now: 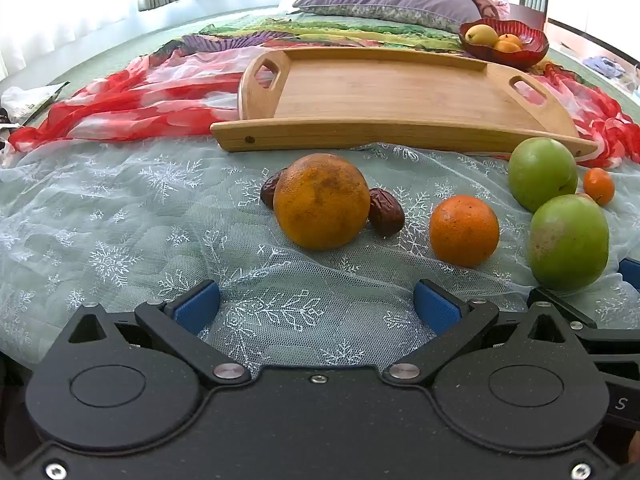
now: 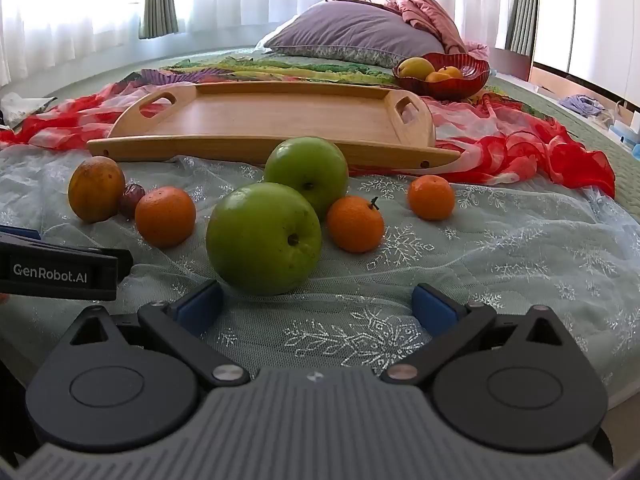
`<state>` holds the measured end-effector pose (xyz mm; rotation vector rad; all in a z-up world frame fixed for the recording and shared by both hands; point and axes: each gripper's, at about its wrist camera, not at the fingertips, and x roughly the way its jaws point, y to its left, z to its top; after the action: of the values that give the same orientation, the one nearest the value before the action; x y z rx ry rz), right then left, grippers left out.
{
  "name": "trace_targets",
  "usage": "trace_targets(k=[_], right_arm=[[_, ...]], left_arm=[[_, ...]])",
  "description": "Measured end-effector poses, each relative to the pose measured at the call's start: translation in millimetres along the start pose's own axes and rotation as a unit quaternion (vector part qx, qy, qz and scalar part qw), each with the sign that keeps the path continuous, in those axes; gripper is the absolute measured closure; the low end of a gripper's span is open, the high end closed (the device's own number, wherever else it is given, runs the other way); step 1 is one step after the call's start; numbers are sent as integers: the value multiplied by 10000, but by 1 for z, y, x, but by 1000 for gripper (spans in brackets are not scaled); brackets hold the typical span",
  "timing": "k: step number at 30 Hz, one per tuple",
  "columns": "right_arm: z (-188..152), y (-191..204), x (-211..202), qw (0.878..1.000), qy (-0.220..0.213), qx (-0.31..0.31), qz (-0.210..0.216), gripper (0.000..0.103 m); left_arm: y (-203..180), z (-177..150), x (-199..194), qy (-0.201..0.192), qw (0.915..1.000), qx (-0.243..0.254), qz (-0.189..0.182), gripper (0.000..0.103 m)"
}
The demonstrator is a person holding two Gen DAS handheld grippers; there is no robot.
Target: Organize fruits
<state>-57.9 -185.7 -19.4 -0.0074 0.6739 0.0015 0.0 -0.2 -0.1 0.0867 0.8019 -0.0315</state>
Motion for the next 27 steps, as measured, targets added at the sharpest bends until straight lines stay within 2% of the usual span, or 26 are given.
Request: trace_targets(k=[27], right_arm=[[0,0,0,10000,-24,-22,-17,0]], left_arm=[[0,0,0,6,10000,-30,-30,0]])
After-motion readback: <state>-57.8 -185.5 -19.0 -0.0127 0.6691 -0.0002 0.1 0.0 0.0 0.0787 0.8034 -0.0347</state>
